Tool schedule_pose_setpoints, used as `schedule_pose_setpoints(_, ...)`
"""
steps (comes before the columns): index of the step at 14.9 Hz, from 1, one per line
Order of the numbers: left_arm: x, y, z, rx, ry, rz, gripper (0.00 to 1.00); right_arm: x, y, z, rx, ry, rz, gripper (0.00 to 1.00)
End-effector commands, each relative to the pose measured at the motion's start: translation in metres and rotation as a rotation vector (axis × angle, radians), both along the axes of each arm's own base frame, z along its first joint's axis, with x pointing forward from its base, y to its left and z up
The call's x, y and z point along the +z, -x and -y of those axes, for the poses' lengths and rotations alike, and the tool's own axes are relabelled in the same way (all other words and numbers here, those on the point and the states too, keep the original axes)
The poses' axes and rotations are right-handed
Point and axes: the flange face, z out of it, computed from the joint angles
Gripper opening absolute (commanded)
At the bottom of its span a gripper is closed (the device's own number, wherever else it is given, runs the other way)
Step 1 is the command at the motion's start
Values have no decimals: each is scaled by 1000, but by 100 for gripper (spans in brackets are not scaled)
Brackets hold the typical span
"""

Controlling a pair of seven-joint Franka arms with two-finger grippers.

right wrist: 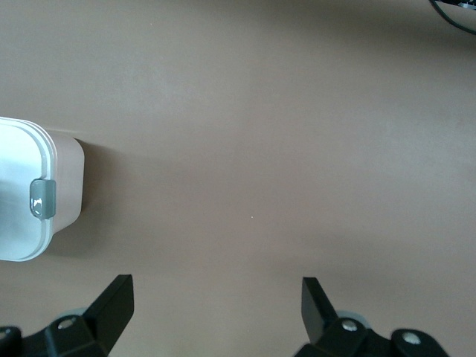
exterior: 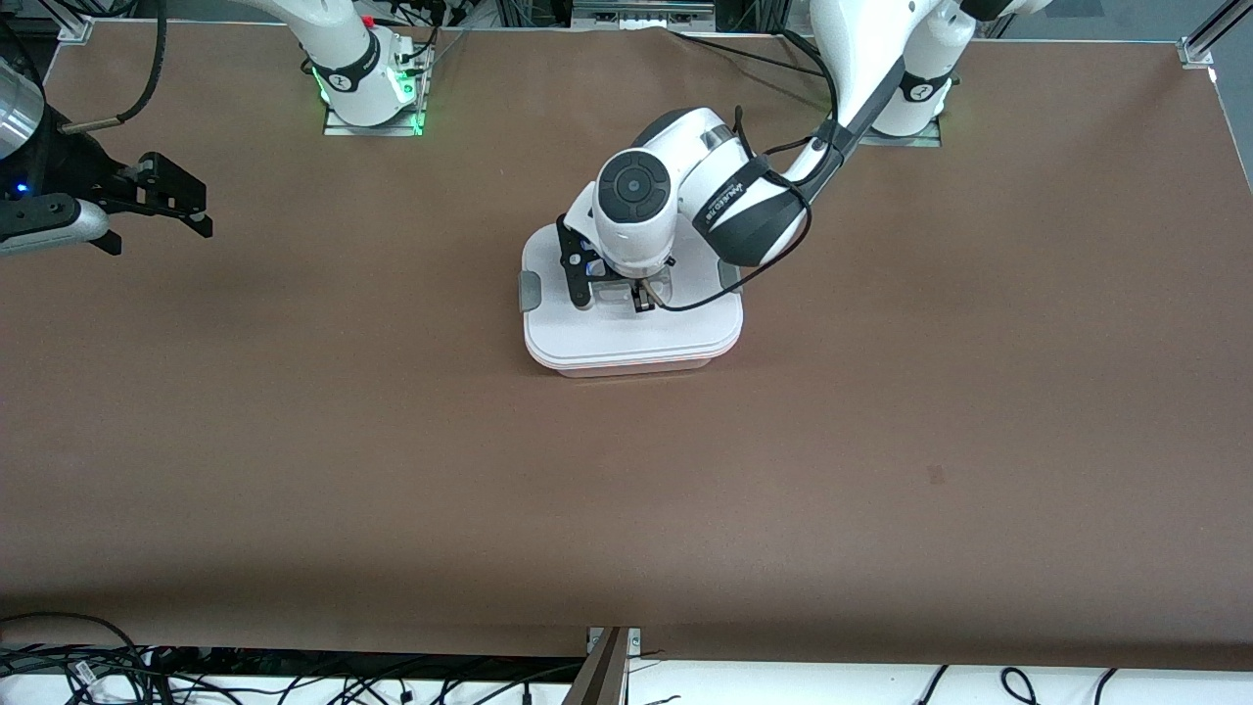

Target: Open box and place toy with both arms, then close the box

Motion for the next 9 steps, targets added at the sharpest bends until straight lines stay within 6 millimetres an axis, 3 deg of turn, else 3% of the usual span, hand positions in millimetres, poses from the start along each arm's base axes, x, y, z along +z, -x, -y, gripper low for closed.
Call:
schedule_pose_setpoints(1, -7, 5, -5, -6, -41, 26, 0, 1, 1, 1, 20, 1, 4, 100)
schedule_pose_setpoints(9, 0, 6, -2, -2, -33, 35, 0, 1, 1, 1, 21, 0, 5, 100)
